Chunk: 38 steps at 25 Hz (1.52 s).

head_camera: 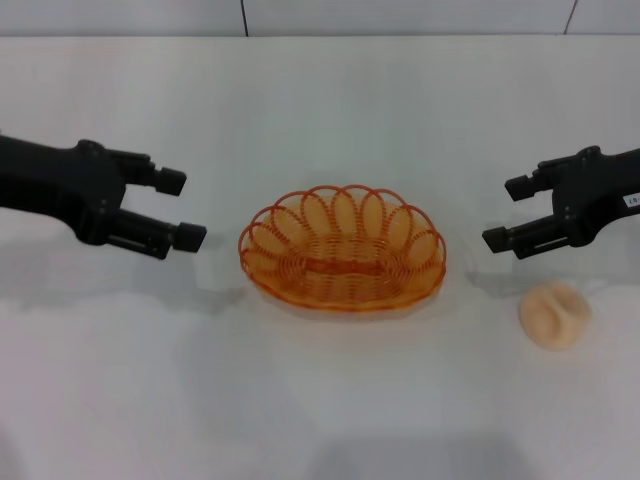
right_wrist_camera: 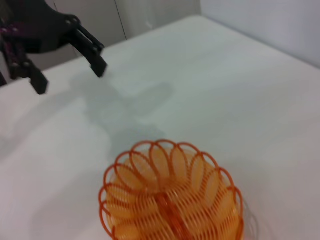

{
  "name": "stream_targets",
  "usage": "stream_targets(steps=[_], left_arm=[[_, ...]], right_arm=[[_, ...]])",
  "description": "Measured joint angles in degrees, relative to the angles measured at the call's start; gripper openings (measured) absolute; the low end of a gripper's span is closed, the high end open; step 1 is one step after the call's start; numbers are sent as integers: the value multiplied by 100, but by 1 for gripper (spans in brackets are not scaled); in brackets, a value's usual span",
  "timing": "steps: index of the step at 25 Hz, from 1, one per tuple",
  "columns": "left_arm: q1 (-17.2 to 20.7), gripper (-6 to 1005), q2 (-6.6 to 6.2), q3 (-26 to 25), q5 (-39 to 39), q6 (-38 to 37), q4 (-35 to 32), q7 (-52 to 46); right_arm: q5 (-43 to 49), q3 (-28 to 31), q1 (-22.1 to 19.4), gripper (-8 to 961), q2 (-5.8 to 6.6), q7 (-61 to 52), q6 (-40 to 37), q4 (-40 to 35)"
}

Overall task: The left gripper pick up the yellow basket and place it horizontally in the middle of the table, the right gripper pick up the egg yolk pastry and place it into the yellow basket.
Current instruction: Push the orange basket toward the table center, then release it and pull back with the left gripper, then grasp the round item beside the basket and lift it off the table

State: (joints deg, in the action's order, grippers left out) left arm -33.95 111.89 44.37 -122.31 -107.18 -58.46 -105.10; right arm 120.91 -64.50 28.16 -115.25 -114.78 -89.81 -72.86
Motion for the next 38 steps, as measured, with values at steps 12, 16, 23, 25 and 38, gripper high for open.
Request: stream_targets(steps=[12, 16, 23, 25, 38], left_arm=[[302, 888, 43, 160, -388, -308, -417, 60], [306, 888, 56, 160, -409, -299, -417, 60], [269, 888, 99, 168, -456, -258, -421, 61], [261, 888, 100, 182, -456, -252, -418, 65], [255, 888, 104, 223, -456, -169, -378, 108]], right_arm=[[1019, -320, -124, 800, -6, -1110, -144, -498], [1497, -639, -138, 799, -6, -1583, -296, -805], [2010, -1141, -81, 800, -14, -2117, -360, -910], [2017, -1201, -80, 800, -21, -2131, -322, -887], [1944, -1282, -127, 790, -40, -2240, -350, -1087]])
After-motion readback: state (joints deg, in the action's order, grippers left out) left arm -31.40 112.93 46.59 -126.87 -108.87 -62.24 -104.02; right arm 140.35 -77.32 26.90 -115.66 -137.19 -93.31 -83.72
